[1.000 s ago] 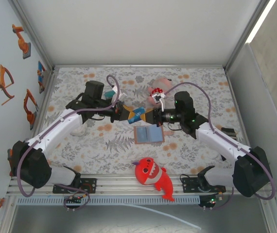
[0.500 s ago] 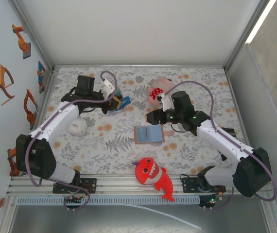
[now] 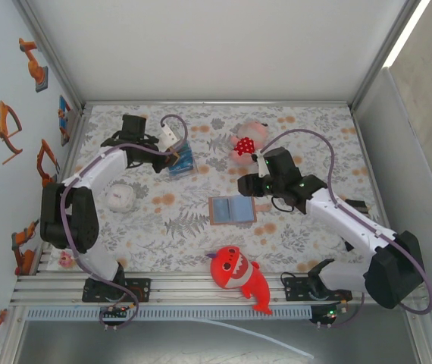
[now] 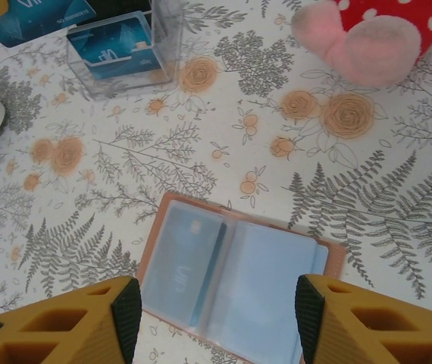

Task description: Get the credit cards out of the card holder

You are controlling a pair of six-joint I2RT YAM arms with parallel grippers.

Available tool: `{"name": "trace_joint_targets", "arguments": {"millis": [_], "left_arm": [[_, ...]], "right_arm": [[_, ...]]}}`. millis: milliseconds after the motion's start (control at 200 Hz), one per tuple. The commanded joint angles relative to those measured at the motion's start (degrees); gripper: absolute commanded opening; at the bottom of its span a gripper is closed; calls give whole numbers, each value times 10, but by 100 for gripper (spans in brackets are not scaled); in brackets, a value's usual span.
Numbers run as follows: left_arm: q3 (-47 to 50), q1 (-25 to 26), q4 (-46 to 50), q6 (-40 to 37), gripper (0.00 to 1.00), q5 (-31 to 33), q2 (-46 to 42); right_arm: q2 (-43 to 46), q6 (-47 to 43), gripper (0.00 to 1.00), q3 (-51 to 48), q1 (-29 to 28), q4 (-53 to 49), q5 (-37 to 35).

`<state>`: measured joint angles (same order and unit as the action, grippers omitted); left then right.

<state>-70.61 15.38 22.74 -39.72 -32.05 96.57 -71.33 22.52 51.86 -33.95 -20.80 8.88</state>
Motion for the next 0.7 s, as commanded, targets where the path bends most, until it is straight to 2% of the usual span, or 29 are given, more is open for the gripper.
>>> {"name": "trace_joint_targets", "arguments": {"millis": [0, 696], "left_arm": [[-25, -3, 11, -57, 2, -8, 13], [-71, -3, 16, -82, 2, 19, 105]], "right_arm": [[10, 9, 56, -1, -5, -12, -29], [-13, 7, 55, 14, -4, -14, -33]]}}
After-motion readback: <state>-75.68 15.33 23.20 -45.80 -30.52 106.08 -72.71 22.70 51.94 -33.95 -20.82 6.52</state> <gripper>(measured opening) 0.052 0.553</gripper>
